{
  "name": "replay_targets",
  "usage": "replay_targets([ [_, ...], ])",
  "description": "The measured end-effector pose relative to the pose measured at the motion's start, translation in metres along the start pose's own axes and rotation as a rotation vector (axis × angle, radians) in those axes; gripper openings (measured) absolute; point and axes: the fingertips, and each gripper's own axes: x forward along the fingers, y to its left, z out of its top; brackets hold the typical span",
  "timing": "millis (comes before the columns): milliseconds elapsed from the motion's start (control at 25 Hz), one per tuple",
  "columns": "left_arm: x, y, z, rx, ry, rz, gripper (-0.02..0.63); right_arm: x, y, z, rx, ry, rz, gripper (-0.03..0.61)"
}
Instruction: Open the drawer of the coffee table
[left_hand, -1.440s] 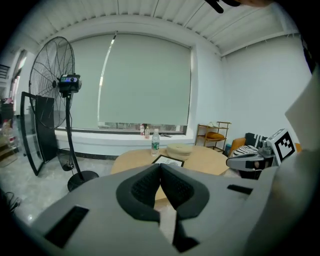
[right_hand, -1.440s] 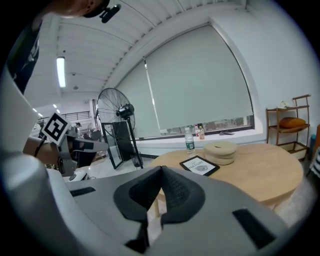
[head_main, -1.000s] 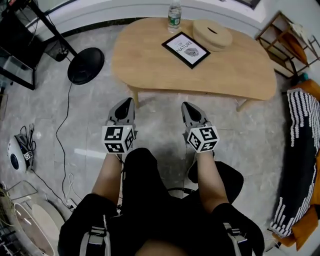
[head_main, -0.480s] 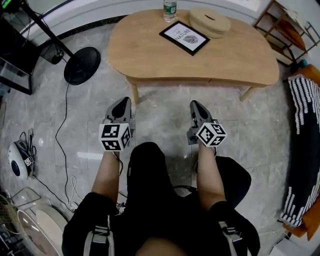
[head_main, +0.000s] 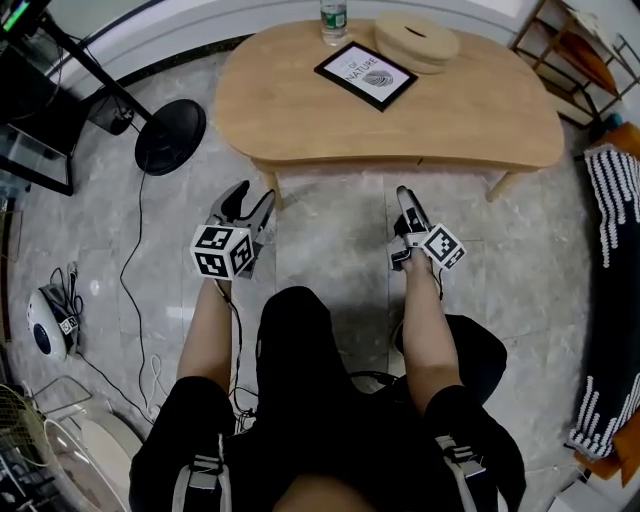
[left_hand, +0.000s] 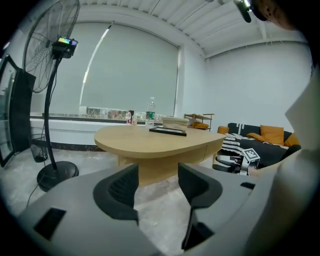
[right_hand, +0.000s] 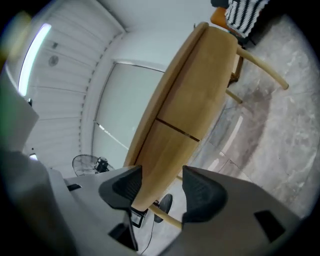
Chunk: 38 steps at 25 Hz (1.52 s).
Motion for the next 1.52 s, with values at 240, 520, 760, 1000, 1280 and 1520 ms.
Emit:
replay_targets([
  [240,0.022,0.038,-0.017,-0.003,0.024,0.003,0.249,0.025,-0.036,0.008,0.012,0.014,0.006,0.273],
  [520,0.062,0.059,-0.026,-0.046,0.042,-0.062,0.253,0.054,-0.064,0.032,0.017,0.001,0.053,0.285],
  [760,0.078,0.064,-0.028,-0.023,0.048,-0.09,0.253,0.068,-0.069,0.044,0.077,-0.025,0.106,0.285],
  [1000,0.093,0.062,-0.017,0.032,0.034,-0.11,0.255,0.073,-0.068,0.045,0.138,-0.051,0.178,0.265],
  [1280,0.091,0.064,-0.018,0.034,0.04,-0.114,0.25,0.071,-0.063,0.045,0.202,-0.065,0.206,0.221],
  [1520,0.081,0.062,-0.021,0.027,0.051,-0.115,0.225,0.062,-0.061,0.04,0.21,-0.051,0.218,0.212],
])
